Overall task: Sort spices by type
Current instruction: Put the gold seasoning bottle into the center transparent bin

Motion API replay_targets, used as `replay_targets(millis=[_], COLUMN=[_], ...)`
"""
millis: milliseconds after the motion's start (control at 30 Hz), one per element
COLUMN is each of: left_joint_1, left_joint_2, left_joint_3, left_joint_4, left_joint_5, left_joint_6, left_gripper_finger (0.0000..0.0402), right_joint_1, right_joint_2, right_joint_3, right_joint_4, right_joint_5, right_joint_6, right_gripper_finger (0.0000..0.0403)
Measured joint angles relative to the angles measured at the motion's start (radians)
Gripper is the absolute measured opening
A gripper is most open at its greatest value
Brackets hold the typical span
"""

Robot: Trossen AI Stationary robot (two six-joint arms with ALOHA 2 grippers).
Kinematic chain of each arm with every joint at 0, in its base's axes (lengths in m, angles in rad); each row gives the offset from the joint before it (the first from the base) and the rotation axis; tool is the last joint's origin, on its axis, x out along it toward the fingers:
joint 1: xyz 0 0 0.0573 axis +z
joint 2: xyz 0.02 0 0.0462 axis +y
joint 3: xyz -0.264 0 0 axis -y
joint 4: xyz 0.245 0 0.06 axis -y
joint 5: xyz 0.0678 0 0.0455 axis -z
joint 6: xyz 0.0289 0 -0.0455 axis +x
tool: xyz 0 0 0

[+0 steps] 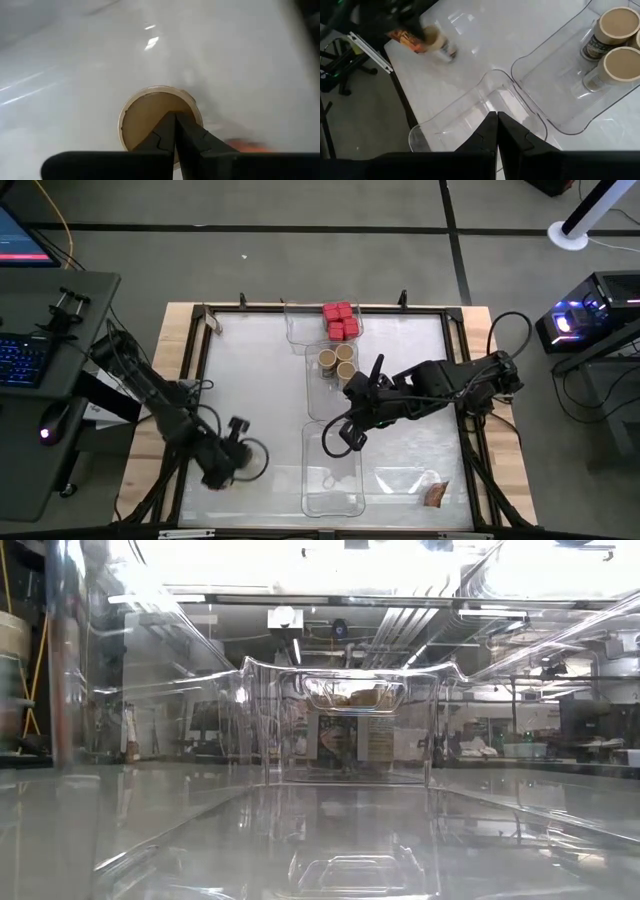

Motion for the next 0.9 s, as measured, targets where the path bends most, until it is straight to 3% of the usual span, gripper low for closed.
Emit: replay_targets(millis=[167, 400, 533, 633, 900], left_joint_1=[0.125, 0.366, 0.518, 0.606, 0.702], left_joint_2=[-0.021, -0.040, -0.039, -0.035, -0.037], left_joint_3=[-0.008, -0.009, 0.001, 0.038, 0.216], left_joint_4=[-0.104, -0.113, -0.090, -0.106, -0.185], left_joint_5=[-0.118, -0.115, -0.150, -0.107, -0.050], left_joint_6=[0.076, 0.250, 0.347, 0.368, 0.348], left_gripper_finger=[0.0000, 0.0000, 0.0000, 0.0000, 0.0002], right_joint_1=[-0.007, -0.063, -0.122, -0.178, -0.343], right_joint_2=[0.000, 0.000, -0.004, -0.017, -0.099], right_joint_3=[0.000, 0.000, 0.000, 0.000, 0.000], right_joint_4=[-0.018, -0.094, -0.137, -0.160, -0.150], right_joint_5=[0.018, 0.030, 0.030, 0.029, 0.005], right_joint_6=[-0.034, -0.159, -0.311, -0.450, -0.789], right_gripper_finger=[0.0000, 0.0000, 0.0000, 0.0000, 0.0000])
